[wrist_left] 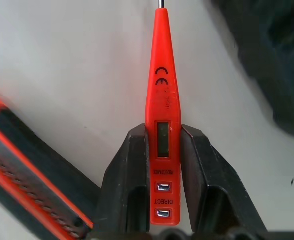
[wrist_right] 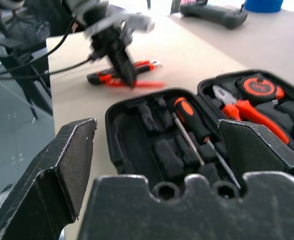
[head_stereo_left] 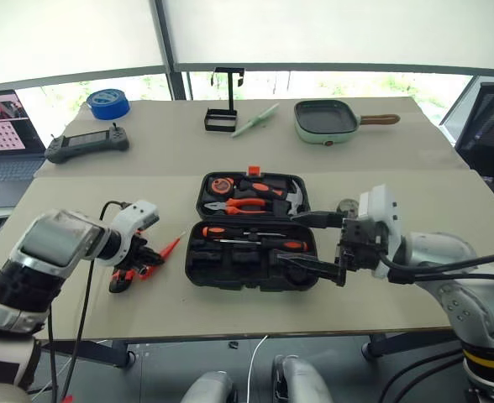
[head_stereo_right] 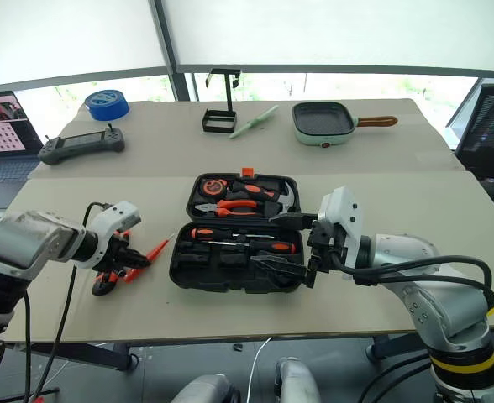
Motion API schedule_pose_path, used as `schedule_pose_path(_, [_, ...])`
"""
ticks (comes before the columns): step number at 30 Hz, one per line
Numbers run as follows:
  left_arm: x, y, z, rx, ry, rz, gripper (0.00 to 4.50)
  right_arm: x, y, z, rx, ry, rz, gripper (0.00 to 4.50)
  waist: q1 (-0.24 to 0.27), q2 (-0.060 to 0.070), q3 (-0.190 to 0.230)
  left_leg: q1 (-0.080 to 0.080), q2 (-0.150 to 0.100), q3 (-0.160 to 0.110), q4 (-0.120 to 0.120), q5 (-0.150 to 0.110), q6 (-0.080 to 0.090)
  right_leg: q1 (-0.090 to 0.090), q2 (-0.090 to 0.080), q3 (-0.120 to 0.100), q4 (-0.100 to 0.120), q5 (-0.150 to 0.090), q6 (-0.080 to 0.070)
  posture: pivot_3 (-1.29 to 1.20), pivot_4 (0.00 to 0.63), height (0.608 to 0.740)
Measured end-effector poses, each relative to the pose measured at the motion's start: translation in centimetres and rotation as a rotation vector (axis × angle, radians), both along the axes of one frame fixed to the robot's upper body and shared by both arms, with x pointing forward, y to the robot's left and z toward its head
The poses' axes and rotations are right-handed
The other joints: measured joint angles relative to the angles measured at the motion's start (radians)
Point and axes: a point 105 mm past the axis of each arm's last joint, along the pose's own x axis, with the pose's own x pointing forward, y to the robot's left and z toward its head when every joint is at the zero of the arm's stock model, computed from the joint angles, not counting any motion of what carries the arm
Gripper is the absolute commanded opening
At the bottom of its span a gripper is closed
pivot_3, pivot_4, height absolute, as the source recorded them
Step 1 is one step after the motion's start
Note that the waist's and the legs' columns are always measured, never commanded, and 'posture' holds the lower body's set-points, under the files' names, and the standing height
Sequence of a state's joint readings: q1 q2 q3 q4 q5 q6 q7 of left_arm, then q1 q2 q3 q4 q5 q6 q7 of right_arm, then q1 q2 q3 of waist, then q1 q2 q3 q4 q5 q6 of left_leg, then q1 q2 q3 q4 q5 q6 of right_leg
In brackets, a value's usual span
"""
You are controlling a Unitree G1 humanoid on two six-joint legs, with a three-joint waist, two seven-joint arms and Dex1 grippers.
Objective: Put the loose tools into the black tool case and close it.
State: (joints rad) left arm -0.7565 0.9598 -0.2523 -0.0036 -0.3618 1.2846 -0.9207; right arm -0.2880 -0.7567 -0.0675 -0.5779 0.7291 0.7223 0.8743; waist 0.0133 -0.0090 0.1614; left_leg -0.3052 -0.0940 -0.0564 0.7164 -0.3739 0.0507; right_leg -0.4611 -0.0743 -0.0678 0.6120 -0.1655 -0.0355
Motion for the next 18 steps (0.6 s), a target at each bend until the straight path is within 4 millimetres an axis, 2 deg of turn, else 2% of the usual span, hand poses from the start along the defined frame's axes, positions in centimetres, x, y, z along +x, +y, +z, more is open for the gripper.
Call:
schedule_pose_path(4, [1.8,-2.4,5.1,0.019,-0.292,-0.306,0.42,0.0,-0.4,-0.4,-0.024,0.010,-0.011,4.50,-0.001,0.000,0.000,0.000,0.000,0.001,0.000,0.000,0.000,0.000,0.000,0.000,-0.001,0.000,0.000,0.00,0.150,0.740])
schedule_pose_path(6, [1.5,-3.5,6.1,0.045,-0.343,-0.465,0.42,0.0,-0.5,-0.5,-0.026,0.013,-0.013,4.50,-0.002,0.000,0.000,0.000,0.000,0.001,0.000,0.000,0.000,0.000,0.000,0.000,-0.001,0.000,0.000,0.00,0.150,0.740])
schedule_pose_path(9, [0.7,-5.0,5.4,0.087,-0.308,-0.679,0.42,0.2,-0.6,-0.6,-0.031,0.014,-0.023,4.50,-0.002,0.000,0.000,0.000,0.000,0.002,0.002,0.000,0.000,0.000,-0.001,0.000,0.000,0.000,0.000,0.00,0.150,0.740])
schedule_pose_path(11, [1.3,-7.0,4.6,0.139,-0.269,-0.831,0.42,0.2,-0.7,-0.7,-0.030,0.016,-0.031,4.50,0.003,0.000,0.000,-0.003,0.000,0.001,0.005,0.000,0.000,0.000,-0.001,-0.001,0.000,0.000,0.000,0.00,0.150,0.740])
schedule_pose_path(13, [1.3,-7.6,4.3,0.154,-0.262,-0.872,0.42,0.3,-0.7,-0.7,-0.029,0.014,-0.036,4.50,0.004,0.000,0.000,-0.005,0.000,0.000,0.008,0.000,0.000,0.000,-0.001,-0.001,0.000,0.001,0.001,0.00,0.150,0.740])
schedule_pose_path(18, [1.0,-11.2,3.0,0.154,-0.133,-1.029,0.42,0.2,-0.7,-0.8,-0.023,0.006,-0.060,4.50,0.001,0.000,0.000,-0.014,0.000,0.000,0.015,-0.001,0.002,-0.004,-0.001,-0.002,0.001,0.003,0.004,0.00,0.150,0.740])
